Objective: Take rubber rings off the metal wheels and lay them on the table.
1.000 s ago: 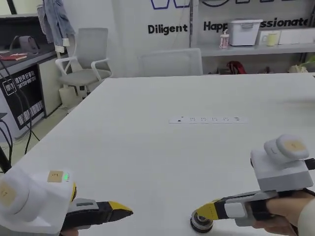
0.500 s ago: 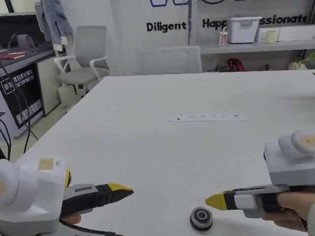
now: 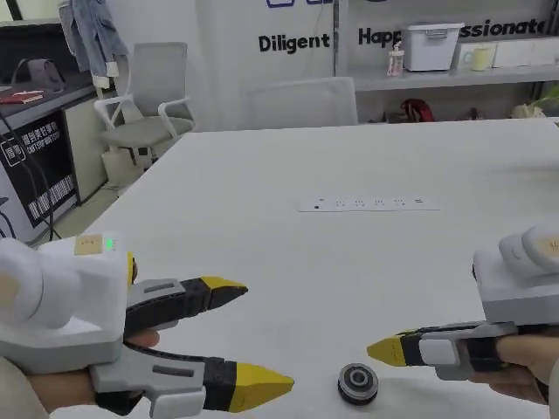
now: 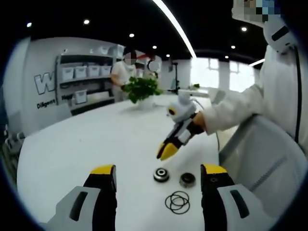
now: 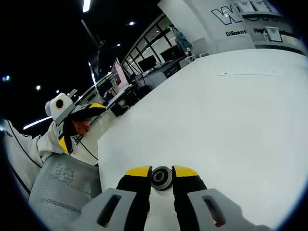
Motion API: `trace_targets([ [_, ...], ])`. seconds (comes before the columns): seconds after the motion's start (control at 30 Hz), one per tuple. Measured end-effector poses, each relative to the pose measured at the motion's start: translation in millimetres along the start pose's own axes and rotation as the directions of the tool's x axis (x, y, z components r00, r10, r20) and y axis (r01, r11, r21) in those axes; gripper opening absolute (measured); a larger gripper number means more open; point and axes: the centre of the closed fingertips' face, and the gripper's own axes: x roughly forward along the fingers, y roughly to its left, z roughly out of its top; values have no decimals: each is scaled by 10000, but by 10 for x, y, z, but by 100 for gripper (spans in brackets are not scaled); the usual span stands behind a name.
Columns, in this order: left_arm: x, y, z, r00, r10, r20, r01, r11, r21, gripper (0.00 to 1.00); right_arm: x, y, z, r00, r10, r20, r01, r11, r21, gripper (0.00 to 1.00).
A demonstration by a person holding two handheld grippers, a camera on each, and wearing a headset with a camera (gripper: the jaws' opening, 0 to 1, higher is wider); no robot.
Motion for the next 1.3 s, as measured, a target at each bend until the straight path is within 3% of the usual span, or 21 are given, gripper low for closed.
trace_targets([
  [0.13,63,17,167,9999,-72,-125,74,9998,158,72,2,-13,-15,10000,-54,-79,53,9998,-195,16],
  [0.23,126,-9,370,9996,-285,61,280,9971,706,72,3,-11,-20,9999,-41,-103,39,9997,-239,18],
  [0.33,213,-30,519,9985,-521,194,503,9952,836,71,-1,-22,-37,9998,-64,-172,59,9995,-308,19],
  [0.6,438,-17,606,9965,-837,20,828,9888,1239,71,12,1,-69,9996,39,-276,-55,9983,-579,25],
  [0.7,517,-20,574,9961,-881,-25,878,9888,1207,71,26,24,-85,9993,118,-342,-143,9973,-719,26],
  [0.83,623,-27,449,9965,-767,-324,803,9883,1294,69,49,77,-116,9985,277,-474,-331,9927,-1161,31],
  [0.97,704,-60,365,9969,-763,-190,780,9906,1126,68,77,121,-166,9968,412,-683,-515,9862,-1575,35],
  [1.1,747,-31,244,9980,-610,-140,621,9936,947,64,97,115,-239,9943,378,-1001,-566,9799,-1913,36],
  [1.2,757,7,140,9987,-510,-24,510,9977,452,63,103,104,-301,9915,303,-1263,-584,9726,-2249,37],
  [1.3,768,30,68,9993,-354,-76,358,9982,474,61,110,103,-332,9899,222,-1403,-572,9662,-2512,36],
])
